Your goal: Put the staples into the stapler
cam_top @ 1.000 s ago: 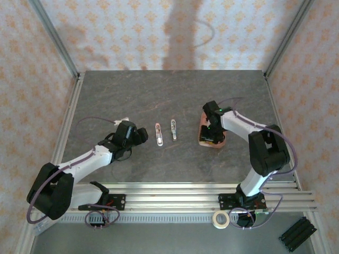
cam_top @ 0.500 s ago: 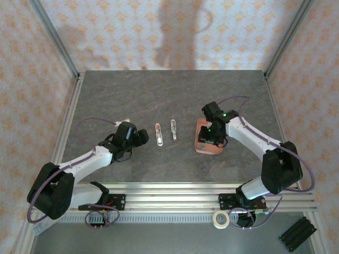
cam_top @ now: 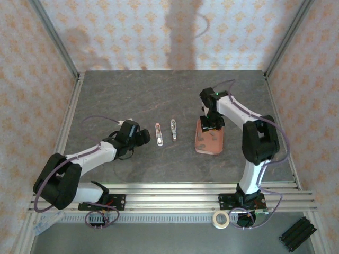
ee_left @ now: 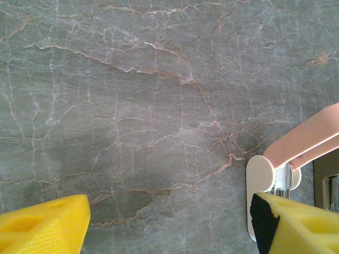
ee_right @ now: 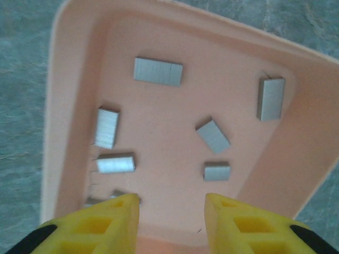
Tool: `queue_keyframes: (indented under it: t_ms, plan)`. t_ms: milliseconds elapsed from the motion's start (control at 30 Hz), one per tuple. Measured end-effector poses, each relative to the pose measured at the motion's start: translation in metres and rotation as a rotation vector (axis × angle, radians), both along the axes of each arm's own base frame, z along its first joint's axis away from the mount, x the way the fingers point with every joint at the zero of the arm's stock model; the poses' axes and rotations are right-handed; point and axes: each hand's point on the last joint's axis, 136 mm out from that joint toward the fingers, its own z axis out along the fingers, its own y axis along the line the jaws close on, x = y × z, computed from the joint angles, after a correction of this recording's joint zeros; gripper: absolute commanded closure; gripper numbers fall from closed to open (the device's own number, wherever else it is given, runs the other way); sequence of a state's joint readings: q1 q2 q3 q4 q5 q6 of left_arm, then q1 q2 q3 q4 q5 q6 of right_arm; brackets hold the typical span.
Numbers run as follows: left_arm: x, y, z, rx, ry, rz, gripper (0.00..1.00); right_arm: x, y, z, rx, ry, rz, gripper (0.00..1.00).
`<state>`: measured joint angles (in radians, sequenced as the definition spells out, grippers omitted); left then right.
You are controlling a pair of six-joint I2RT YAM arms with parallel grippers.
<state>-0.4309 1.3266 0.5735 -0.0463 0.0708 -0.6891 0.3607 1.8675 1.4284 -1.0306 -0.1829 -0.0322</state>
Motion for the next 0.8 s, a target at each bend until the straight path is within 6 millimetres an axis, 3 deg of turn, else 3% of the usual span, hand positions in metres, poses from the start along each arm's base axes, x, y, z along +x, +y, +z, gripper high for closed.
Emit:
queue_keyframes:
  t_ms: [533, 800]
  plan:
    - [0.005, -0.002, -0.003, 0.004, 0.01, 0.002, 0.19, 0.006, -0.019, -0.036, -0.09, 0.119, 0.157, 0.63]
    - [0.005, -0.002, -0.003, 0.003, 0.008, 0.002, 0.19, 0.008, -0.02, -0.041, -0.09, 0.131, 0.163, 0.65]
